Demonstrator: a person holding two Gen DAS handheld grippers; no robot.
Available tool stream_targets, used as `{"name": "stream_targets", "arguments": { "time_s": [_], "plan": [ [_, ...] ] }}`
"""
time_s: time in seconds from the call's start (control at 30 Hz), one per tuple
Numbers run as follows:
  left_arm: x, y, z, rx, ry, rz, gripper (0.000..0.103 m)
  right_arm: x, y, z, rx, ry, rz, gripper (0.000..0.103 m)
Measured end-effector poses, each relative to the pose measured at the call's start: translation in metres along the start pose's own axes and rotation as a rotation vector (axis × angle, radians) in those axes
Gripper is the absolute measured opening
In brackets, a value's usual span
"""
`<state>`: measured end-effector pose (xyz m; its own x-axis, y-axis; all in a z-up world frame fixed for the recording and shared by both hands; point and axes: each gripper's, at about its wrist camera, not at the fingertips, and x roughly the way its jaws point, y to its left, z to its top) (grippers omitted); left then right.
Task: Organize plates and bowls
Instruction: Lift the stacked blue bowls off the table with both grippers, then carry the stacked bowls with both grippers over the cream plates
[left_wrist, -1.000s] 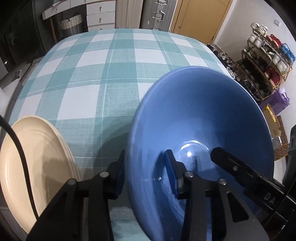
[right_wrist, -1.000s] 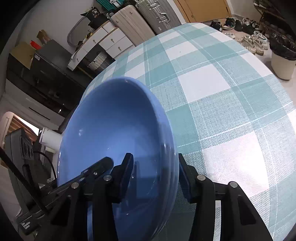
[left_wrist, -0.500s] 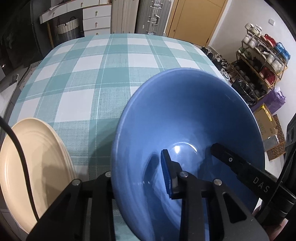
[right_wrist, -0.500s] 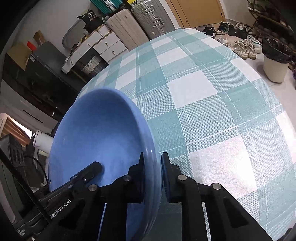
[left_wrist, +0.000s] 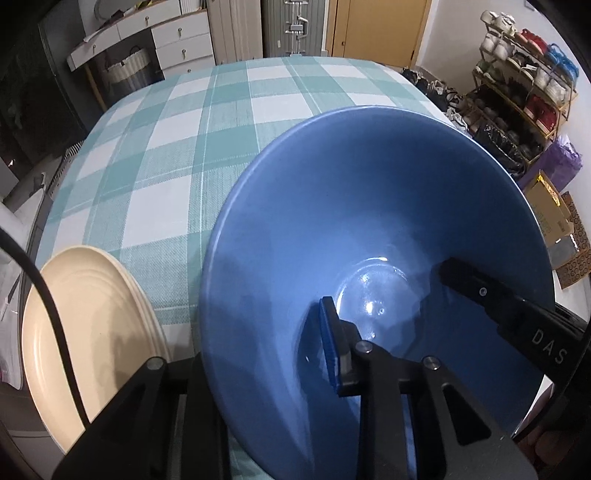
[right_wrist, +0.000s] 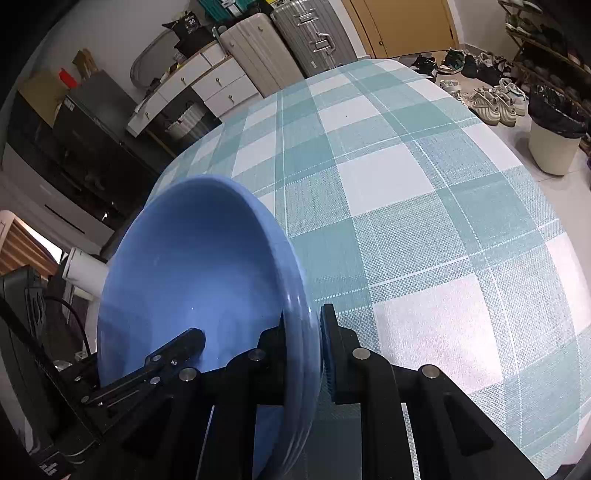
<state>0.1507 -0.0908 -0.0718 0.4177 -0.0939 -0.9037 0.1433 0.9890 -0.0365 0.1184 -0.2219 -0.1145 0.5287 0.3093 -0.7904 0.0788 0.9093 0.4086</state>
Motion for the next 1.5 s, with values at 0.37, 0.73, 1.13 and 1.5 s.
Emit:
{"name": "stream_targets", "arguments": {
  "time_s": [0.37,0.73,1.13,1.5],
  "plan": [
    [0.001,-0.001,-0.001,0.017,0.071,0.0,0.027,0.003,-0.001,0.004,0.039,0.073,0.001,0.014],
    [-0.022,0.001,-0.001,0.013,0.058,0.0,0.027,-0.016,0.014,0.01,0.025,0.072,-0.006,0.014],
    [-0.073,0.041,-0.003,-0.036,-0.008,0.026,0.027,-0.047,0.078,0.013,-0.06,0.061,0.004,0.014],
    [-0.093,0.126,-0.032,-0.159,-0.024,0.076,0.027,-0.022,0.175,-0.008,-0.147,0.112,0.073,0.014]
  ]
}}
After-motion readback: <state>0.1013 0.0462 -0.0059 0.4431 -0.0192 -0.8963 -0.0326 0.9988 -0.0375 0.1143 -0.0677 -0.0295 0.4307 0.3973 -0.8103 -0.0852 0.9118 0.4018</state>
